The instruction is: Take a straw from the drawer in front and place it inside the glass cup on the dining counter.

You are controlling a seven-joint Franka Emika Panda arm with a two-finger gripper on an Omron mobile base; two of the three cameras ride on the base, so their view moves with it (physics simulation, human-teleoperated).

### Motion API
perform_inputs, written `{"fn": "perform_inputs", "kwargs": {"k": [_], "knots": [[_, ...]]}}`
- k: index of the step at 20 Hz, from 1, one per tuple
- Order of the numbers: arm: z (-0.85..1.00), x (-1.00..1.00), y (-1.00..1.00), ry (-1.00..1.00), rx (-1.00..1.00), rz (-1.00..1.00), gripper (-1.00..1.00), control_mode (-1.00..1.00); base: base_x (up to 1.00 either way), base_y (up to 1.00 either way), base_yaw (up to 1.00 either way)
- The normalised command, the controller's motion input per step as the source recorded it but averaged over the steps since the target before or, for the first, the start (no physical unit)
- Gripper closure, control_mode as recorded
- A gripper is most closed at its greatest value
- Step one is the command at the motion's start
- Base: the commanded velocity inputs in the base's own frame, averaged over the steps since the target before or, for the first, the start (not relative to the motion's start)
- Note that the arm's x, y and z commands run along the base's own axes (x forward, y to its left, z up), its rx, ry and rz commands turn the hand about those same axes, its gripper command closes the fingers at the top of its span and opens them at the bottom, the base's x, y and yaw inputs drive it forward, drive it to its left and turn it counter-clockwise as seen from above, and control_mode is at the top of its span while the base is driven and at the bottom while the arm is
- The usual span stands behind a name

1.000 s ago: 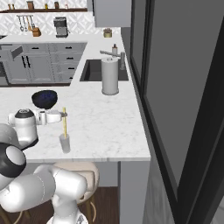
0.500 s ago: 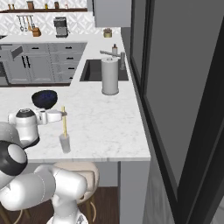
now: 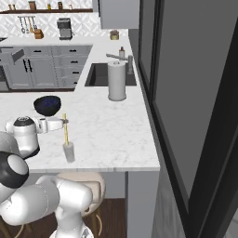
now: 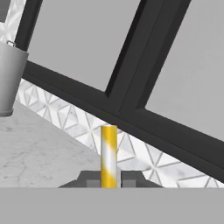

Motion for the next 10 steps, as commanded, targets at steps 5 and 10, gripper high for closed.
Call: {"fn": "perform_inputs", "kwargs": {"k": [5,10], "knots": [[-0.01,0.15,0.00,0.00,0.00,0.05,1.00,-1.00,0.00,0.00,0.00],[-0.07,0.11,0.00,0.00,0.00,0.06,1.00,-1.00,0.00,0.00,0.00]]}}
